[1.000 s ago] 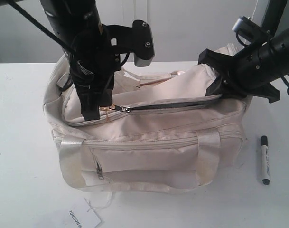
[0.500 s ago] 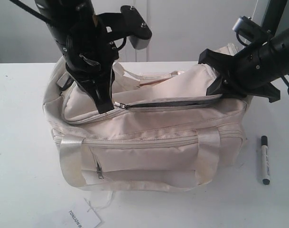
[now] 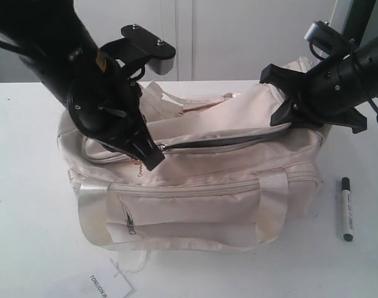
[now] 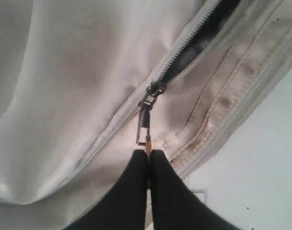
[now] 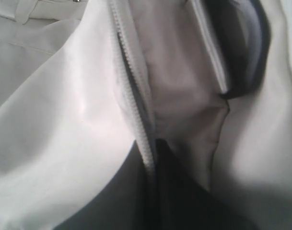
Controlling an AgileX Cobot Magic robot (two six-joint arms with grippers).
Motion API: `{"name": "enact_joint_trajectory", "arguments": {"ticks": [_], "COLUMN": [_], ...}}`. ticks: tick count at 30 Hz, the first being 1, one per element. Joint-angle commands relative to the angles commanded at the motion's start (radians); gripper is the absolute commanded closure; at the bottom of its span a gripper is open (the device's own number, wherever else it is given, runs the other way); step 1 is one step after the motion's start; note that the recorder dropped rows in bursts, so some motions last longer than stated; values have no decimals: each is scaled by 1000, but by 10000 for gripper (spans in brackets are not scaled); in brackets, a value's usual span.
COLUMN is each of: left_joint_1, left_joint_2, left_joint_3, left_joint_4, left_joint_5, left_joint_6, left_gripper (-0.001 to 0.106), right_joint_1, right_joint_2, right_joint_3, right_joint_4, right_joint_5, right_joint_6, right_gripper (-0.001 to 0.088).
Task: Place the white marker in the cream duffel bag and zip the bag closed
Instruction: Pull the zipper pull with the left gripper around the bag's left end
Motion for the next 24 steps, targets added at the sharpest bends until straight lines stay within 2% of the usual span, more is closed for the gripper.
{"name": "enact_joint_trajectory", "arguments": {"ticks": [5,7,11,15,21,24], "left_joint_1": [80,100,101,103,155,158], "left_joint_2": [-107,-150,-175,-175,-175,-176], "left_joint_3": [144,199,244,293,302,302], "left_joint_4": [-119,-203,-289,-305,-304,-281], "left_joint_5": [-172,-226,-261,-335,-321,-292], "left_joint_6": [12,65,115,115,119,130], "left_gripper": [1053,1053,1053,1053,1053,1053], "right_joint_1": [0,0,0,0,0,0], "right_joint_2": [0,0,0,0,0,0], "right_joint_3": [0,0,0,0,0,0], "right_joint_4": [0,0,0,-4,-19,-19], "right_joint_5": [0,-2,-2,-4,-6,-11], "right_joint_6": [0,0,0,0,0,0], "right_gripper": [868,868,868,868,868,868]}}
